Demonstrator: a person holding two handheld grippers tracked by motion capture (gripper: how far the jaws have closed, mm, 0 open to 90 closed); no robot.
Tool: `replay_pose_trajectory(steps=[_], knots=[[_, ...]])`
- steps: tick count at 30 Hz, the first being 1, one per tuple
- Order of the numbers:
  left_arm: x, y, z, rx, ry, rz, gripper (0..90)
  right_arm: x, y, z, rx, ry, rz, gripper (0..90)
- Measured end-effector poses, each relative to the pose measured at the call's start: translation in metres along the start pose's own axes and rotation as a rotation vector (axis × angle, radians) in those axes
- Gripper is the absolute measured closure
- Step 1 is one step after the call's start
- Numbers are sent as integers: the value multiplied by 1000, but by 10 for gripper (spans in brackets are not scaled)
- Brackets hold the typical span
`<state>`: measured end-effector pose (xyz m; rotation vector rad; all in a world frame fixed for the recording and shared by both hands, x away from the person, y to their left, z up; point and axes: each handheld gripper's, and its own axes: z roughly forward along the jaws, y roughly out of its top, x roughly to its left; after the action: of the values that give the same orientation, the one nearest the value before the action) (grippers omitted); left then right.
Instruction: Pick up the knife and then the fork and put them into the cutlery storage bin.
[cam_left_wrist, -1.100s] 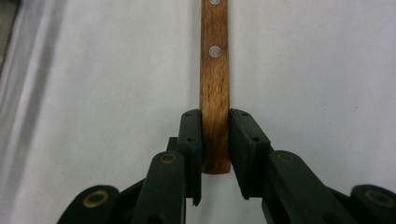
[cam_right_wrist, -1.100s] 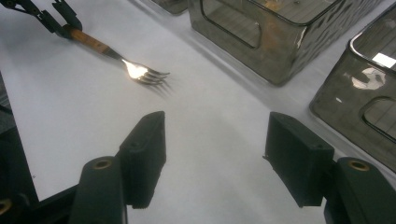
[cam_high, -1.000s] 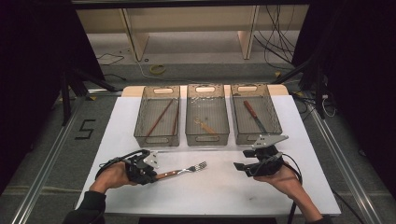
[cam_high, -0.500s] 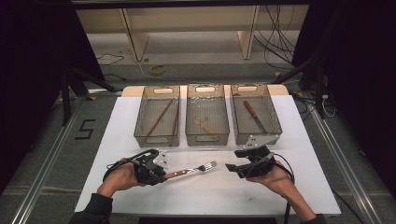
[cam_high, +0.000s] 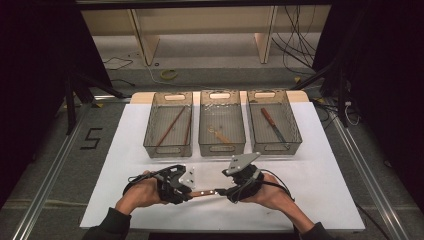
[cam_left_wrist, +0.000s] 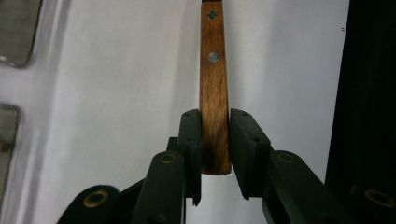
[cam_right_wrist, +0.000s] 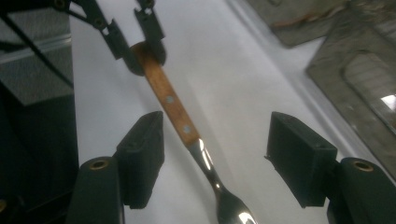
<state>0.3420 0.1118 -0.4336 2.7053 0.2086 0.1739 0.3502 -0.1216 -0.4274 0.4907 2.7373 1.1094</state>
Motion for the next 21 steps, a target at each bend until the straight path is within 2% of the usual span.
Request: replay_pose_trajectory(steps=[3,5,6,7,9,11,12,18,20,21], knots=[[-3,6,-1,-1,-5,15,744,5,2,13,43,13,-66,371],[-5,10,-1,-3,-10,33,744,8,3,18,57,28,-91,371],[-7,13,-1,11,-13,52,745,9,3,21,70,38,-99,371],[-8,14,-1,1,-15,53,745,10,3,26,85,42,-129,370],[-10,18,-2,16,-19,72,745,14,2,31,111,64,-136,374],[-11,20,-2,0,-19,62,744,17,1,36,133,81,-156,385],[-11,20,-3,7,-16,76,744,17,1,38,135,84,-170,393],[-14,24,-6,-2,-24,78,744,18,-3,42,159,95,-198,519],[-15,25,-6,-6,-17,85,744,19,-3,45,164,94,-229,598],[-15,25,-7,-4,-22,82,744,20,-4,45,171,106,-227,640]])
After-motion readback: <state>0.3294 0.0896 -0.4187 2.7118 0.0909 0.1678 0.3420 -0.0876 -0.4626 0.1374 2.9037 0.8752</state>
